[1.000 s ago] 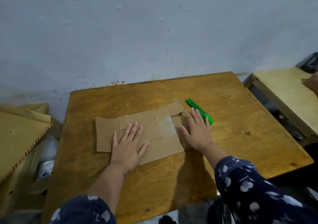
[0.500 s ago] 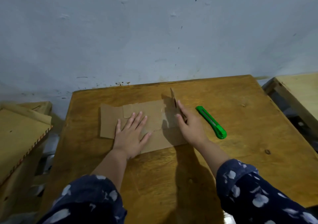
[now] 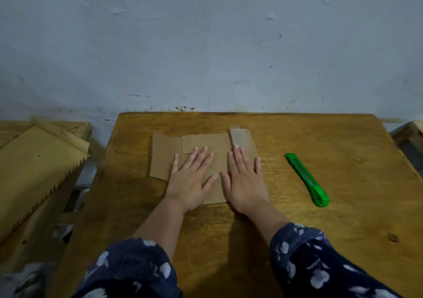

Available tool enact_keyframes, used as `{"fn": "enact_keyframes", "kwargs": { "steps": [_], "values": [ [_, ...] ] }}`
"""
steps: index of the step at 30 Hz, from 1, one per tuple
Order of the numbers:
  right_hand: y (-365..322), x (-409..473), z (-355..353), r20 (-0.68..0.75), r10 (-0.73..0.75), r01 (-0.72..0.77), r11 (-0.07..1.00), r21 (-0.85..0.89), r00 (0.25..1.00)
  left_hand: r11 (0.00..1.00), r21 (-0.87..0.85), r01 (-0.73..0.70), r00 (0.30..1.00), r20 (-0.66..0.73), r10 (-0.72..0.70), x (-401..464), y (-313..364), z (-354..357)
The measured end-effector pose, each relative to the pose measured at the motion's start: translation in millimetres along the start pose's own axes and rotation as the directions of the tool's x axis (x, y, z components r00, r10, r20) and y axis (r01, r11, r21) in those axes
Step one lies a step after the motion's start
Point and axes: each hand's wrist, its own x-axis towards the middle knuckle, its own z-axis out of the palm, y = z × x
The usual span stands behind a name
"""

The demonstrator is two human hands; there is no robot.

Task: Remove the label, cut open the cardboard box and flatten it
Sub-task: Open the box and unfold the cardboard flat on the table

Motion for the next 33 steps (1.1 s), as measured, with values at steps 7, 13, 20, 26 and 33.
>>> {"fn": "enact_keyframes", "kwargs": {
  "steps": [7,13,20,26,33],
  "values": [
    [-2,1,-2,0.018,0.023,-0.022,0.999,-0.028,1.000,0.993,0.002,0.122,0.955,-0.272,-0.117,-21,8,-8],
    [-5,1,-5,0.043,0.047,-0.045,0.998,-0.045,0.998,0.921,-0.227,0.317,0.824,-0.415,-0.386,-47,-24,-21],
    [-46,-10,7,-0.002,0.043,-0.043,0.999,-0.002,0.999,0.619,-0.744,0.251,0.779,-0.224,-0.585,-68,-53,-22],
    [-59,-14,9,-0.014,0.060,-0.060,0.998,0.017,0.998,0.581,-0.785,0.213,0.777,-0.225,-0.588,-77,-56,-34],
    [-61,-25,8,-0.098,0.072,-0.055,0.985,0.162,0.993,0.438,-0.889,0.130,0.727,-0.215,-0.652,-75,-47,-47]
  ]
}}
